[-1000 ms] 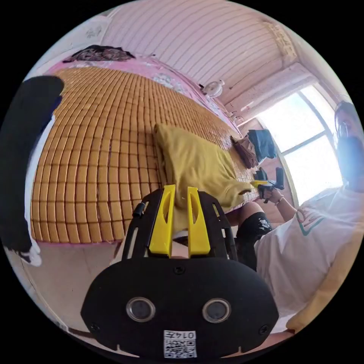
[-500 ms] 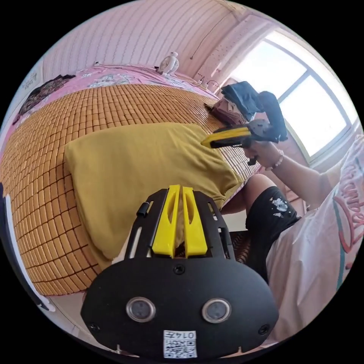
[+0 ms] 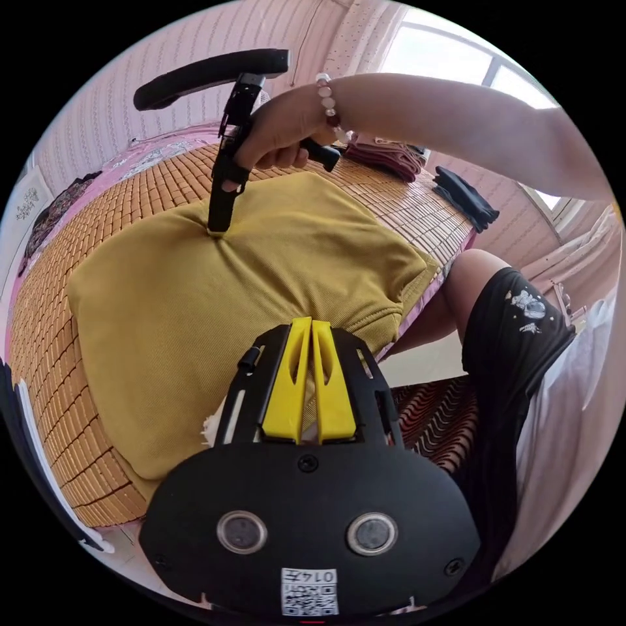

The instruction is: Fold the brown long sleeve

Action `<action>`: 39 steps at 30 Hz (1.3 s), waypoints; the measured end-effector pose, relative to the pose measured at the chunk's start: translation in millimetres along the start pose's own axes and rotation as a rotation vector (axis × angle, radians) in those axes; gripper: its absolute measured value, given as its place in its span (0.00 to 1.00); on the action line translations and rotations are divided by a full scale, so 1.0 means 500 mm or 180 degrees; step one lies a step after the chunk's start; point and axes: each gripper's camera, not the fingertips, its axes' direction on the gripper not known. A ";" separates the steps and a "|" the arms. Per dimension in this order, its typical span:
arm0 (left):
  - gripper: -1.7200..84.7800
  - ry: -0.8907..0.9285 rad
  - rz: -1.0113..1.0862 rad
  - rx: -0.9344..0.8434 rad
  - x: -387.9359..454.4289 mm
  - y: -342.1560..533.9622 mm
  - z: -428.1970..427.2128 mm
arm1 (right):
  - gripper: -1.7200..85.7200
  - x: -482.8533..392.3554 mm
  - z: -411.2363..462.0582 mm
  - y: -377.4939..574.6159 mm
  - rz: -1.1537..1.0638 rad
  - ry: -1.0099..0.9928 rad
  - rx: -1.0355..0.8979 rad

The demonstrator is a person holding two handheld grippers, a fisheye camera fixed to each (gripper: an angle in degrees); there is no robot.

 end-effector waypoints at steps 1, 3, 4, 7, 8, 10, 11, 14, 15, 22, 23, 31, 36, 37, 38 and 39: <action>0.01 -0.0001 -0.0008 0.0002 0.003 0.002 0.002 | 0.01 0.001 -0.008 -0.006 -0.0256 -0.0012 -0.0102; 0.01 0.0002 -0.0033 0.0041 0.014 0.013 0.009 | 0.01 0.019 -0.029 -0.015 -0.0410 -0.0084 -0.0253; 0.01 0.0003 -0.0035 0.0055 0.017 0.015 0.011 | 0.01 0.033 -0.043 -0.022 -0.0388 0.0007 -0.0241; 0.01 0.0045 -0.0066 0.0066 0.025 0.024 0.020 | 0.01 0.052 -0.004 -0.044 -0.0315 0.0116 -0.0408; 0.01 0.0045 -0.0058 0.0054 0.030 0.025 0.024 | 0.01 0.063 0.016 -0.045 -0.0134 0.0086 -0.0356; 0.01 0.0010 0.0001 0.0029 0.040 0.027 0.031 | 0.01 0.087 0.022 -0.041 0.0088 -0.0089 -0.0394; 0.01 -0.0015 0.0027 0.0022 0.046 0.029 0.036 | 0.01 0.097 0.026 -0.029 0.0185 -0.0147 -0.0360; 0.01 -0.0028 0.0016 0.0002 0.057 0.033 0.045 | 0.01 0.103 0.034 0.020 0.0346 -0.0117 -0.0160; 0.01 -0.0028 0.0009 -0.0013 0.061 0.034 0.048 | 0.01 0.104 0.036 0.032 0.0400 -0.0108 -0.0110; 0.01 -0.0088 0.0660 0.0136 0.141 0.035 -0.020 | 0.02 0.142 0.030 0.388 0.1284 -0.0851 0.1814; 0.01 -0.0021 0.0680 0.0169 0.152 0.042 -0.029 | 0.02 0.128 0.033 0.478 0.1463 -0.0789 0.2013; 0.08 0.0460 0.0048 0.0573 0.173 0.063 -0.030 | 0.16 0.021 0.179 0.913 0.2768 -0.0944 0.1651; 0.13 0.0702 -0.0111 0.0345 0.191 0.040 -0.005 | 0.14 0.015 0.257 1.003 0.3066 -0.1187 0.1499; 0.13 0.0676 -0.0102 0.0353 0.194 0.038 -0.005 | 0.13 0.020 0.265 1.026 0.3145 -0.1188 0.1507; 0.15 0.0603 -0.0040 0.0394 0.202 0.032 -0.005 | 0.10 0.024 0.273 1.052 0.3197 -0.1273 0.1562; 0.17 0.0507 0.0048 0.0452 0.213 0.025 -0.004 | 0.09 0.025 0.276 1.066 0.3138 -0.1412 0.1671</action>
